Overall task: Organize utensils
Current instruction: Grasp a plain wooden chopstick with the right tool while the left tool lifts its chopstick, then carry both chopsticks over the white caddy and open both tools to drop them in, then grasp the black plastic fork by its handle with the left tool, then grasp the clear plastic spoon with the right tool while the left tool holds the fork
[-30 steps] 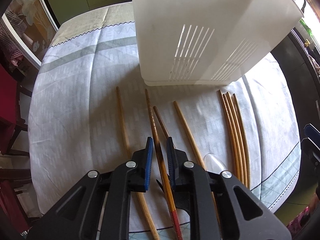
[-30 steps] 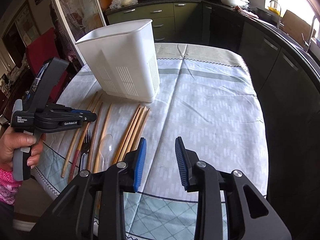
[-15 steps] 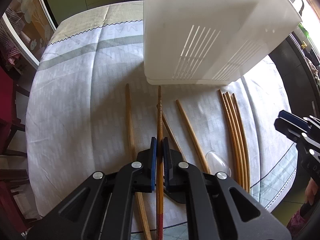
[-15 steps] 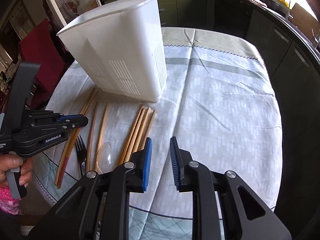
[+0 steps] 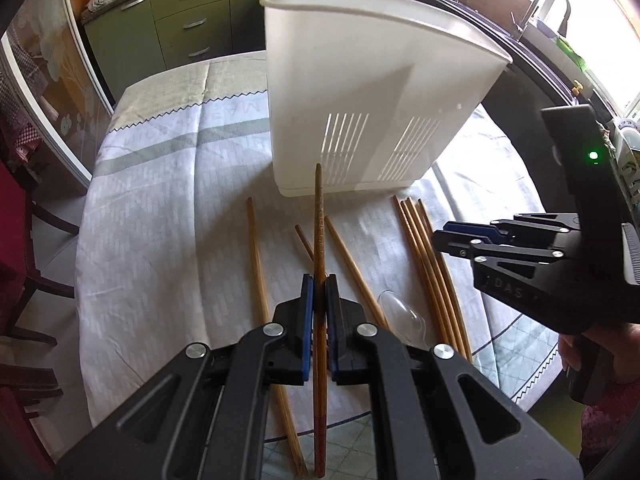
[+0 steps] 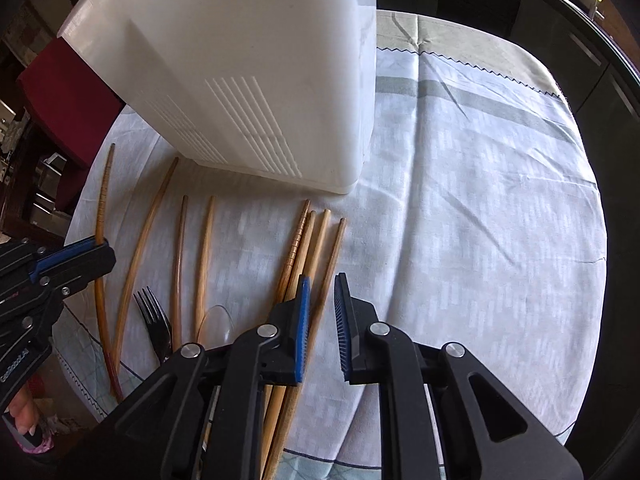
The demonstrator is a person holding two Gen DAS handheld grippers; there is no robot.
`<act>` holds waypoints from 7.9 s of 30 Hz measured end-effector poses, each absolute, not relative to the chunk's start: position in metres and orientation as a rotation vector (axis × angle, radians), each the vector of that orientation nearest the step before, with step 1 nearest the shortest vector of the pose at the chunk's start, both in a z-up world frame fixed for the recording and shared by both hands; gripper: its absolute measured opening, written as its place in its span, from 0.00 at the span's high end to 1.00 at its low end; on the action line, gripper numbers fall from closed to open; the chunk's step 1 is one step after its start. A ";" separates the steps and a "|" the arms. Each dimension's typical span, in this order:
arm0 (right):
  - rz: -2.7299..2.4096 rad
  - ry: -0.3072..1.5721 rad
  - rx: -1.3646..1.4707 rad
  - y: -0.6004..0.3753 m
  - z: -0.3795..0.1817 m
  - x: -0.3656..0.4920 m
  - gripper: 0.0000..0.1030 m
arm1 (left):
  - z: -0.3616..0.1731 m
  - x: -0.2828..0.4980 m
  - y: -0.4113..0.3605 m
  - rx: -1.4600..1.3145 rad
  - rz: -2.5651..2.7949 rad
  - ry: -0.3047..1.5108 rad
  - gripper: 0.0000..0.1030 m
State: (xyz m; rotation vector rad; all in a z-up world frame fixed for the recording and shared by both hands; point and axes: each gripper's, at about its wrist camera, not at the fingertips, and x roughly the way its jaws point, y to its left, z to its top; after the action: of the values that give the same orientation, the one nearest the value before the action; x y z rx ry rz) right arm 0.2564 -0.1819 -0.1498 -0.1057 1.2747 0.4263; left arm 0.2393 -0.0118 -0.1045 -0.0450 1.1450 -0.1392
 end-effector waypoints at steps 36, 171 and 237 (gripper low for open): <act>0.388 1.206 -0.029 -0.196 -0.139 0.240 0.94 | -0.051 0.190 -0.020 -0.013 -0.198 1.011 0.94; 0.801 1.242 -0.131 -0.192 -0.110 0.181 0.63 | -0.146 0.198 -0.018 -0.381 -0.020 1.405 0.92; 0.768 1.374 -0.164 -0.155 -0.146 0.180 0.93 | -0.121 0.183 -0.016 -0.297 -0.144 1.353 0.92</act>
State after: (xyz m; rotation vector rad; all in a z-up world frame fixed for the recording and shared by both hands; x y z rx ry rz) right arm 0.1803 -0.1551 -0.1463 -0.1640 1.3744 0.7678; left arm 0.1831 -0.0157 -0.1212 -0.2972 1.3528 -0.1436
